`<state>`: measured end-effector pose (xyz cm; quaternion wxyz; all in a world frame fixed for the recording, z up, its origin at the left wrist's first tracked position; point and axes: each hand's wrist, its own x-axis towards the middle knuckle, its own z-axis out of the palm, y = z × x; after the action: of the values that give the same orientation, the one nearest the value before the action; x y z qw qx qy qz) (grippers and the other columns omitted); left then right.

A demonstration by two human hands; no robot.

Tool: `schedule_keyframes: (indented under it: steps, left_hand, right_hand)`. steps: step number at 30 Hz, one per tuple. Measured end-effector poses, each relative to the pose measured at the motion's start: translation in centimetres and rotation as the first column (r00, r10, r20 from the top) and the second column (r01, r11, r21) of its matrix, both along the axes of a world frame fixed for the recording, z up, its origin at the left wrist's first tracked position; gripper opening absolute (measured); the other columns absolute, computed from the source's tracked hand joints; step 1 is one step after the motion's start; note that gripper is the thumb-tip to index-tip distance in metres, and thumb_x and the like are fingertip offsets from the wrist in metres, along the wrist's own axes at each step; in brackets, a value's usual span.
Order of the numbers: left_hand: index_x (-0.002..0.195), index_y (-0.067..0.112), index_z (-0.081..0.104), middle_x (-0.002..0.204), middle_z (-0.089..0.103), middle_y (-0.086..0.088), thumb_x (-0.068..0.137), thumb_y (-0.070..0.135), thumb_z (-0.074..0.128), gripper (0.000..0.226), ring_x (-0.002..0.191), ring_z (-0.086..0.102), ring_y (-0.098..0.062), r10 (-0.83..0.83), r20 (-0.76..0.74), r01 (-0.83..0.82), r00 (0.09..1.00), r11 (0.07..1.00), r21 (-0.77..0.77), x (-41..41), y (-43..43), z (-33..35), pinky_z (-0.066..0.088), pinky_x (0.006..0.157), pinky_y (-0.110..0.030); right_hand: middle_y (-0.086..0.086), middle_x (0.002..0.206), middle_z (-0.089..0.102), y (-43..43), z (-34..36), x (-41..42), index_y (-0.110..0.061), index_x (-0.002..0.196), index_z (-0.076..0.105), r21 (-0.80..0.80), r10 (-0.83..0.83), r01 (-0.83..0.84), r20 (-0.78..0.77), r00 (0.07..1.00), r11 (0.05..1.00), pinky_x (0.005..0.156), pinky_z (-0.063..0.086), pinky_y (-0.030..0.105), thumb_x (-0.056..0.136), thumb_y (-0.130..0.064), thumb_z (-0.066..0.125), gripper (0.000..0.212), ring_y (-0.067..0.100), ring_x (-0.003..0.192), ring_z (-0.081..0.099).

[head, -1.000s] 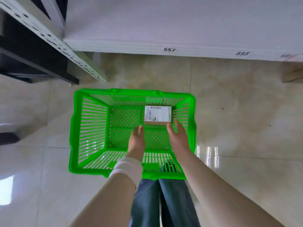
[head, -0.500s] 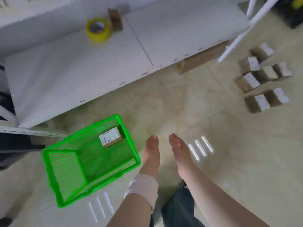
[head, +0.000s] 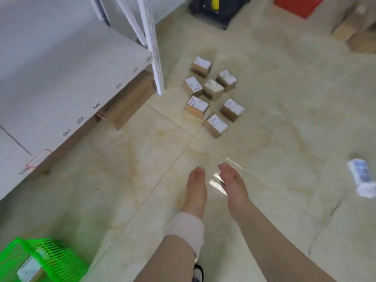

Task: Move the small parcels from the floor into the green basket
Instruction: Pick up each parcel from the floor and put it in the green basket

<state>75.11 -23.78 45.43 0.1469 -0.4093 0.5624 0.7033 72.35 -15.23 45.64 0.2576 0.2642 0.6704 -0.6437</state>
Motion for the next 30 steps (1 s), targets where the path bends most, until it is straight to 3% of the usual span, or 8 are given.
schedule_keyframes:
  steps: [8,15,23,30]
  left_hand:
    - [0.142,0.018,0.034,0.147,0.039,0.000,0.097,0.041,0.032,0.051,0.135,0.037,-0.016,-0.085,-0.009,0.085,0.996,0.996,0.010,-17.8,8.5,-0.6,0.025,0.116,-0.033]
    - [0.142,0.019,0.034,0.146,0.041,0.000,0.097,0.042,0.032,0.051,0.134,0.039,-0.017,-0.126,0.068,0.126,0.990,0.992,-0.005,-30.2,16.8,-2.9,0.026,0.116,-0.038]
    - [0.141,0.019,0.035,0.146,0.041,-0.001,0.097,0.038,0.038,0.049,0.134,0.039,-0.020,0.134,0.181,-0.142,0.974,0.989,0.034,-43.7,23.8,-6.0,0.025,0.117,-0.039]
    - [0.140,0.017,0.037,0.143,0.043,-0.004,0.098,0.037,0.033,0.047,0.129,0.042,-0.022,0.245,0.250,-0.240,0.937,0.969,-0.050,-51.4,21.8,-5.1,0.027,0.108,-0.031]
  right_hand:
    - [-0.003,0.143,0.048,9.7,-0.2,-16.7,-0.021,0.137,0.044,0.021,-0.079,0.079,0.037,0.996,0.997,0.114,0.030,0.039,0.091,-0.039,0.053,0.051,0.016,0.131,0.044]
    - [-0.004,0.140,0.049,18.6,-1.9,-28.1,-0.020,0.136,0.046,0.068,-0.085,0.079,0.103,0.991,0.995,0.114,0.031,0.039,0.090,-0.037,0.054,0.049,0.015,0.129,0.046]
    - [-0.001,0.140,0.049,26.5,-4.9,-43.9,-0.018,0.136,0.046,0.092,0.080,-0.090,0.105,0.991,0.992,0.113,0.032,0.034,0.092,-0.032,0.054,0.047,0.014,0.126,0.047]
    - [0.001,0.146,0.044,23.4,-3.9,-54.6,-0.018,0.140,0.040,0.140,0.363,-0.388,0.178,0.915,0.911,0.107,0.030,0.029,0.094,-0.036,0.049,0.050,0.019,0.131,0.044]
